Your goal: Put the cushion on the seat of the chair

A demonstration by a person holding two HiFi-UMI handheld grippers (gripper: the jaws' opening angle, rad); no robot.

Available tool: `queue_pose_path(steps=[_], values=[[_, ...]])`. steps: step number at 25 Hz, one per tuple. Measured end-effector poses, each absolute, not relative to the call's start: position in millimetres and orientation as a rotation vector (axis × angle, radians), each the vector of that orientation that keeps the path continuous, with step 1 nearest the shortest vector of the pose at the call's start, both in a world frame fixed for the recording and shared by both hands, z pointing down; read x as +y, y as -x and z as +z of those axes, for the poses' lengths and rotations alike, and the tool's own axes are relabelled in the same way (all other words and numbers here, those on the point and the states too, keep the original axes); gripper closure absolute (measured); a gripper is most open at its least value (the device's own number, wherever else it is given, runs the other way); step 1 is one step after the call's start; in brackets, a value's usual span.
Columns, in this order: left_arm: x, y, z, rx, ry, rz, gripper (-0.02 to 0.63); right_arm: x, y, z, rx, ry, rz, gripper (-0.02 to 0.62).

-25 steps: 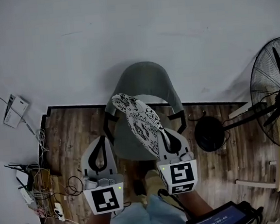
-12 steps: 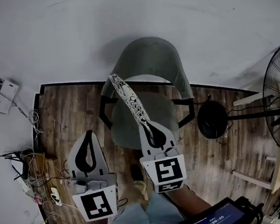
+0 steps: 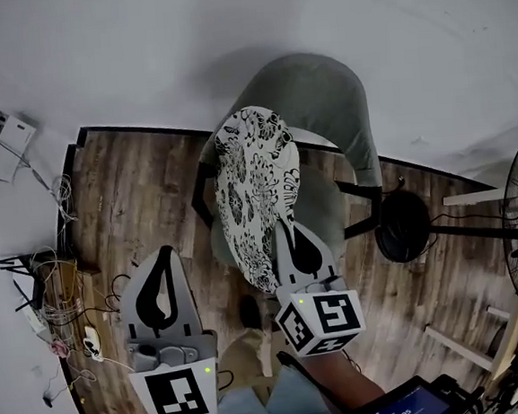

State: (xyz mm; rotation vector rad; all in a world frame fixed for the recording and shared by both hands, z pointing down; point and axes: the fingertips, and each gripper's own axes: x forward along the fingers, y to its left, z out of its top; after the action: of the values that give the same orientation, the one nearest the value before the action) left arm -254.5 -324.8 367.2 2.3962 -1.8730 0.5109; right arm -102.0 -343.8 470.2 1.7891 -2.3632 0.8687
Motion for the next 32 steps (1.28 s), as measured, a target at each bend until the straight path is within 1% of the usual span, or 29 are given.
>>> queue_pose_path(steps=[3,5,8,26,32], values=[[-326,245,388,-1.823,-2.392,0.558,0.597,-340,91,539,-2.274,-1.809,1.077,0.575],[-328,238,401,-1.796,-2.389,0.577,0.597,-337,85,580,-2.198,-1.797,1.102,0.574],[-333,227,411,-1.775,-2.404,0.587,0.597,-340,72,611,-2.124,-1.786,1.073,0.574],[-350,177,433,-1.653,-2.496,0.571,0.597,-341,8,663,-1.966,-1.633,0.947,0.571],[-355,161,445,-1.601,-2.507,0.617,0.597,-341,-19,680,-1.932,-1.627,0.935,0.568]])
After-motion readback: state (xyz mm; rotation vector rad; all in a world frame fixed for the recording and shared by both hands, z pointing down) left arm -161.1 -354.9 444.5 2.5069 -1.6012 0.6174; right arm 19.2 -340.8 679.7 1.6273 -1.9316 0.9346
